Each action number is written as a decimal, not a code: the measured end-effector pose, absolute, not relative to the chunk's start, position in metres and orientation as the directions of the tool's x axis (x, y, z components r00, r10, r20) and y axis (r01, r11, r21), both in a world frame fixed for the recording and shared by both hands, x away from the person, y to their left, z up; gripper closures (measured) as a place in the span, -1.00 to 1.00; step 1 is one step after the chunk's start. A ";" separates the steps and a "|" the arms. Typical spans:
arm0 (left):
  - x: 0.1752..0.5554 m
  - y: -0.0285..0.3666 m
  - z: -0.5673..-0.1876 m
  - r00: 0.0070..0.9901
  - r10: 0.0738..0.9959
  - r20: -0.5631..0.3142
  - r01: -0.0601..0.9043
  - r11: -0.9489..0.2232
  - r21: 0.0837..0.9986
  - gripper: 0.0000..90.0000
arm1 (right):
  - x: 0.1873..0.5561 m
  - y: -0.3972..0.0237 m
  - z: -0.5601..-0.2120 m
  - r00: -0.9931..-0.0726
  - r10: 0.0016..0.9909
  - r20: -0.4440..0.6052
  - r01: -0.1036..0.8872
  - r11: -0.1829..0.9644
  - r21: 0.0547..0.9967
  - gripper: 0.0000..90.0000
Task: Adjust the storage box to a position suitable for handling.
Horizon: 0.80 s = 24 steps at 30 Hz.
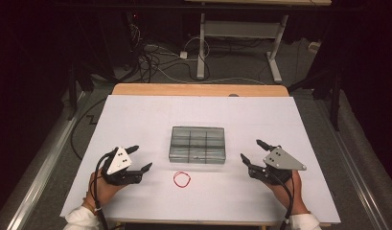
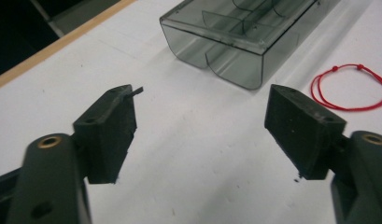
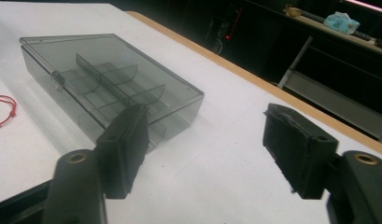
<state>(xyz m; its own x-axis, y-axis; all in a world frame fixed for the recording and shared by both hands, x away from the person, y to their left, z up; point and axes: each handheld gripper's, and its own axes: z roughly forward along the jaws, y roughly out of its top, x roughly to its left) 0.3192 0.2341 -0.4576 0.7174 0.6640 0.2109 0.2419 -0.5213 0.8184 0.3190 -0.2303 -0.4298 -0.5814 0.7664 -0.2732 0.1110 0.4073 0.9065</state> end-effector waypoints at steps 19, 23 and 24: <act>0.295 0.247 -0.478 0.706 0.695 0.139 0.339 -0.503 0.795 -0.58 | 0.290 -0.231 -0.457 -0.592 0.760 -0.267 0.151 0.430 0.890 -0.32; 0.295 0.245 -0.479 0.712 0.688 0.139 0.341 -0.512 0.788 -0.57 | 0.291 -0.231 -0.458 -0.589 0.762 -0.268 0.153 0.431 0.889 -0.31; 0.295 0.244 -0.479 0.714 0.687 0.135 0.343 -0.511 0.788 -0.56 | 0.291 -0.232 -0.458 -0.589 0.766 -0.257 0.156 0.420 0.894 -0.26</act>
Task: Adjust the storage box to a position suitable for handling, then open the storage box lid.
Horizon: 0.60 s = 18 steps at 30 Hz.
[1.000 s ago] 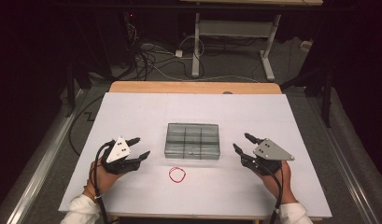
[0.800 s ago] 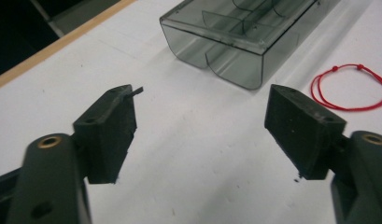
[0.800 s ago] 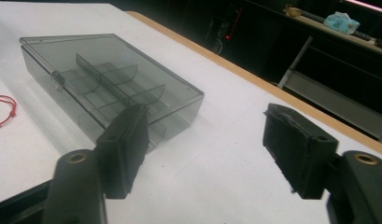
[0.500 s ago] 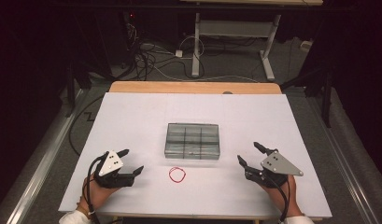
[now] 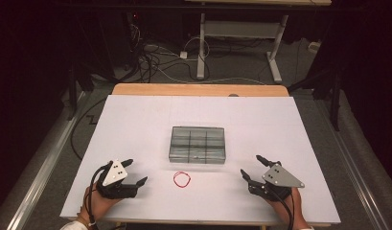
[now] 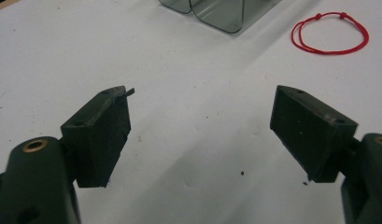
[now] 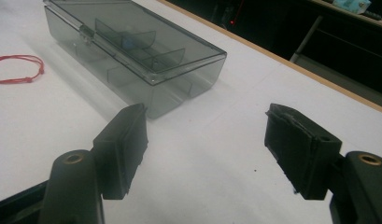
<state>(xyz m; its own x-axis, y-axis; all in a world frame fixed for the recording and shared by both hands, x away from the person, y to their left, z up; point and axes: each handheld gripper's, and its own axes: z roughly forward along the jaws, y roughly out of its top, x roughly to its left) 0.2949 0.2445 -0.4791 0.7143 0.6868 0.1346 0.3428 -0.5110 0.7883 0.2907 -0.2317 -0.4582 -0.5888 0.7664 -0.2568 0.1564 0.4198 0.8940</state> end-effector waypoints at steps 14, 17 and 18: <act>0.311 0.236 -0.473 0.732 0.674 0.100 0.353 -0.500 0.791 -0.54 | 0.300 -0.217 -0.460 -0.687 0.672 -0.276 0.172 0.520 0.837 0.75; 0.323 0.228 -0.468 0.744 0.665 0.060 0.361 -0.476 0.802 -0.50 | 0.310 -0.202 -0.460 -0.709 0.644 -0.287 0.177 0.557 0.811 0.93; 0.327 0.225 -0.466 0.748 0.662 0.054 0.364 -0.477 0.800 -0.50 | 0.312 -0.199 -0.460 -0.716 0.639 -0.281 0.180 0.558 0.810 0.96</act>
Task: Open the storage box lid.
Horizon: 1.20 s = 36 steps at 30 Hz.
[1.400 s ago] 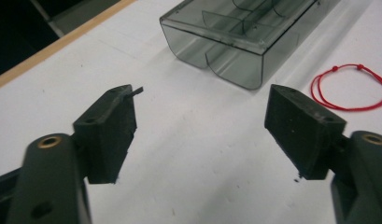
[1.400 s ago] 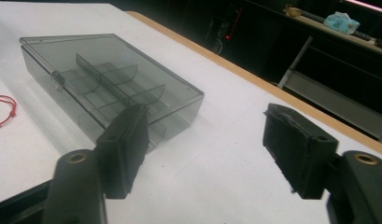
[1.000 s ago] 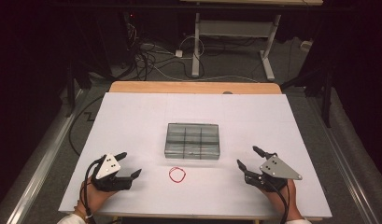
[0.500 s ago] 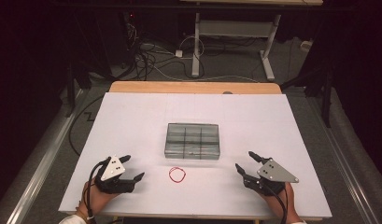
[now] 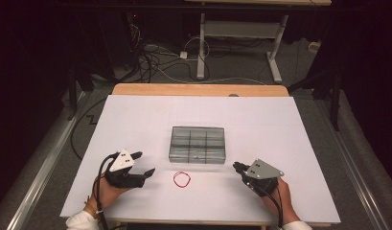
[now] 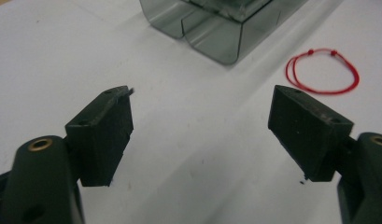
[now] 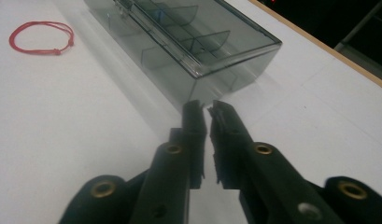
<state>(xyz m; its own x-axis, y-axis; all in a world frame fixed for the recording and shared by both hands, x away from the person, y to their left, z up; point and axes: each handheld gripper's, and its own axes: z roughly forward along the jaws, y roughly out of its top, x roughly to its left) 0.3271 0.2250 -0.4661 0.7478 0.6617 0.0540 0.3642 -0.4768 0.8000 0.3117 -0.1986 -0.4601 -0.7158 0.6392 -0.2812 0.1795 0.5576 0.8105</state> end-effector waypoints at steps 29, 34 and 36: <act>0.373 0.177 -0.458 0.841 0.538 -0.061 0.398 -0.537 0.743 0.32 | 0.342 -0.108 -0.476 -0.789 0.548 -0.278 0.165 0.625 0.763 1.00; 0.374 0.176 -0.458 0.839 0.541 -0.058 0.397 -0.535 0.746 0.36 | 0.342 -0.108 -0.475 -0.787 0.558 -0.263 0.165 0.602 0.782 1.00; 0.373 0.176 -0.458 0.840 0.540 -0.054 0.395 -0.540 0.743 0.36 | 0.341 -0.108 -0.475 -0.787 0.558 -0.263 0.160 0.596 0.787 1.00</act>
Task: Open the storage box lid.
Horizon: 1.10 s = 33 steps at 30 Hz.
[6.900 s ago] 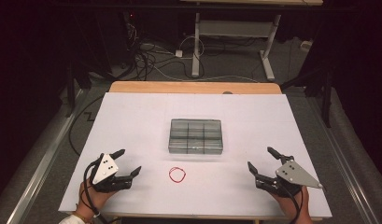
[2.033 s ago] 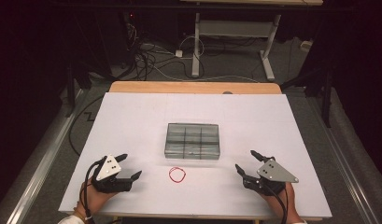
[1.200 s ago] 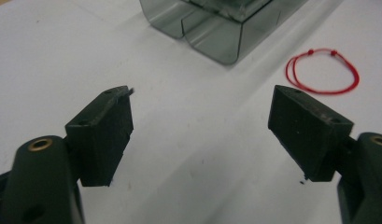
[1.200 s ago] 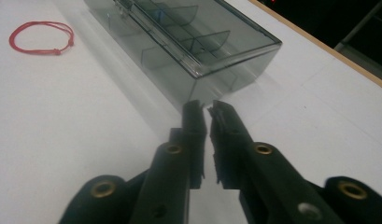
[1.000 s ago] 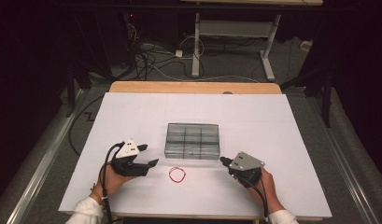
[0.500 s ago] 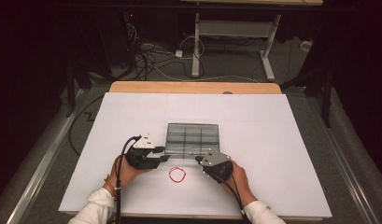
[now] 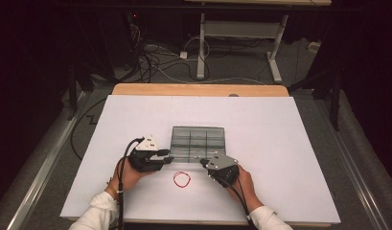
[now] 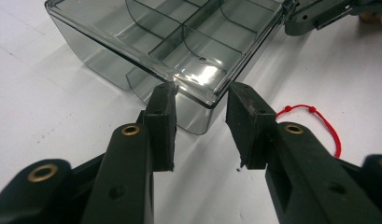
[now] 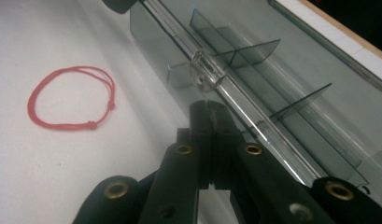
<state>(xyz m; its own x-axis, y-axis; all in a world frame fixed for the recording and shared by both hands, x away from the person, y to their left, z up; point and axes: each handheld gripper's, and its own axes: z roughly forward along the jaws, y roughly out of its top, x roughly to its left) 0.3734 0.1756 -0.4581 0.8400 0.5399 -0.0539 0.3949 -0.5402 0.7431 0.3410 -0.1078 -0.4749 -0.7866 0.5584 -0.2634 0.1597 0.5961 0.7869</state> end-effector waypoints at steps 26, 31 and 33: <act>0.373 0.173 -0.449 0.836 0.547 -0.049 0.376 -0.505 0.777 0.48 | 0.334 -0.115 -0.453 -0.781 0.568 -0.262 0.114 0.541 0.833 0.76; 0.374 0.175 -0.448 0.836 0.546 -0.053 0.374 -0.495 0.784 0.48 | 0.319 -0.135 -0.432 -0.755 0.556 -0.349 -0.010 0.522 0.853 0.40; 0.374 0.175 -0.447 0.833 0.550 -0.056 0.373 -0.486 0.790 0.48 | 0.319 -0.144 -0.427 -0.721 0.572 -0.391 -0.032 0.536 0.844 0.23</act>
<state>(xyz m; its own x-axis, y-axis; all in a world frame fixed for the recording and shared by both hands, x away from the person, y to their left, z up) 0.3742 0.1747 -0.4468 0.8333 0.5499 -0.0558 0.3734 -0.4857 0.7904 0.3191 -0.1442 -0.4267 -0.7206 0.5725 -0.3911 -0.0323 0.5358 0.8437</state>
